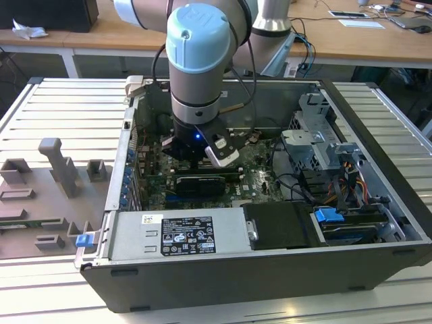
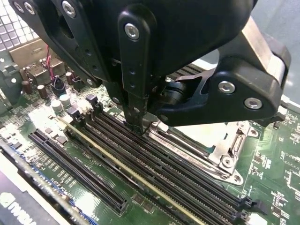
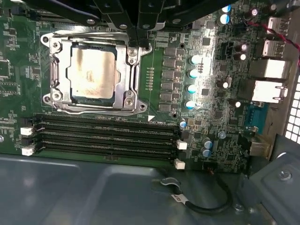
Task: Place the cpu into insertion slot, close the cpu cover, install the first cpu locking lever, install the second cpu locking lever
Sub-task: 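Install the second cpu locking lever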
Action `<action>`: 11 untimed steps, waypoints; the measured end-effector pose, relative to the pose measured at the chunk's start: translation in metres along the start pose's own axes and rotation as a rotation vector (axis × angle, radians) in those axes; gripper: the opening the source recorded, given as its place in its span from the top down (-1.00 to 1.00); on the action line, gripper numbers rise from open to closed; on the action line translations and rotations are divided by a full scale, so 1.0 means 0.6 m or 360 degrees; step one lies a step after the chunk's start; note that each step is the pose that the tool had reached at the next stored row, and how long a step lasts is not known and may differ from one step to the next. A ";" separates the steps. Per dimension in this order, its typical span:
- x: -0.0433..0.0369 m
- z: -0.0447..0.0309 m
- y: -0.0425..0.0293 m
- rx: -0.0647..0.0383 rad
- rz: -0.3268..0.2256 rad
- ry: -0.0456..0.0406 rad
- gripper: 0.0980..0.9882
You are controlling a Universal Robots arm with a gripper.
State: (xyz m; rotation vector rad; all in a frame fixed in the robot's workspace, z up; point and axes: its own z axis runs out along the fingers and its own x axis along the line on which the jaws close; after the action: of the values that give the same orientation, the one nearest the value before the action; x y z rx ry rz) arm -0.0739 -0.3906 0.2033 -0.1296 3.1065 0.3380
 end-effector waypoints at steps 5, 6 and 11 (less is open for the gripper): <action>0.005 0.006 -0.002 -0.0043 -0.0002 -0.0004 0.98; 0.007 0.009 -0.002 -0.0056 -0.0001 -0.0005 0.98; 0.009 0.002 -0.001 -0.0075 -0.0002 -0.0006 0.98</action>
State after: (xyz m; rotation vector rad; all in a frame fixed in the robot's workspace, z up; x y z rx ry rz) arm -0.0795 -0.3912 0.2020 -0.1309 3.0955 0.4115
